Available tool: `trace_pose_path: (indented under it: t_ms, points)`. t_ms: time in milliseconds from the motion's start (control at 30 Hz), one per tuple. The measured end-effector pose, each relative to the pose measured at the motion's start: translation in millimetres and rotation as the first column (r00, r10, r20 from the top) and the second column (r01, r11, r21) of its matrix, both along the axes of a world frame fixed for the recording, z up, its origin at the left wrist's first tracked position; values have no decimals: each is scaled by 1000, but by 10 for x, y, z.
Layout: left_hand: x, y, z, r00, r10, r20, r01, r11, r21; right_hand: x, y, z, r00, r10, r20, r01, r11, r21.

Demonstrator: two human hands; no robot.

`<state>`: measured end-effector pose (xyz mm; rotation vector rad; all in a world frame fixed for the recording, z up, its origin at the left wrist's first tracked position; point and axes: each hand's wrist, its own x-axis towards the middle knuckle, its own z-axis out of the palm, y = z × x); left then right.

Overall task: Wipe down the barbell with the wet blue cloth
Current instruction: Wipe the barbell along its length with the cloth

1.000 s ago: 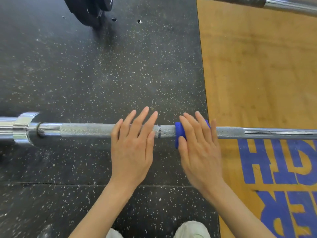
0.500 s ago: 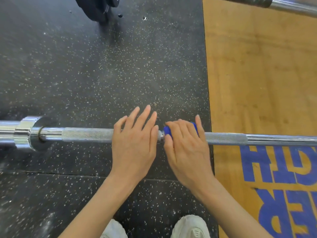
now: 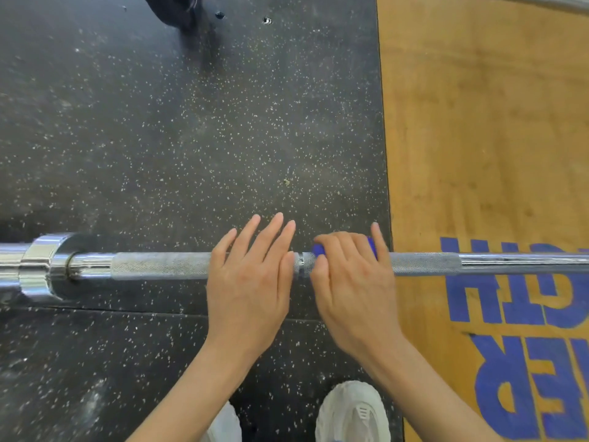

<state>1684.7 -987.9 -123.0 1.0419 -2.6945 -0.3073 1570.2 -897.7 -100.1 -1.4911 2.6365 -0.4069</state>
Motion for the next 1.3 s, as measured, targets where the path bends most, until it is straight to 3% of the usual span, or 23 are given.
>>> trace_pose_path:
  t_ms: [100,233,400,533,667,867,1033,1167,1300]
  points:
    - [84,68,6,1000,-11,1,11,1000,4,-29,97,-26,994,107,-18,-107,994,20]
    - [168,175,33,1000,-13,8,13,999,31,-77,283,22,1000,18,-3,-18,999,27]
    - [263,288,23,1000,-28,4,27,999,46,66,221,8,990,142,0,-142,988,57]
    - [322,372,18,999,-30,14,29,999,43,53,388,63,997,72,25,-74,993,87]
    - [376,426,12,999,-37,9,37,999,39,267,239,45,986,168,13,-169,982,86]
    - [443,517,38,997,-46,54,43,997,60,115,431,61,999,43,-13,-42,994,100]
    - [509,578,47,997,-62,46,58,996,71,137,419,52,981,187,-46,-181,976,120]
    - [569,665,60,995,-81,63,78,995,60,144,523,98,993,106,-46,-100,987,124]
    - [663,748,41,993,-92,70,87,994,64,395,438,72,977,208,-54,-202,974,102]
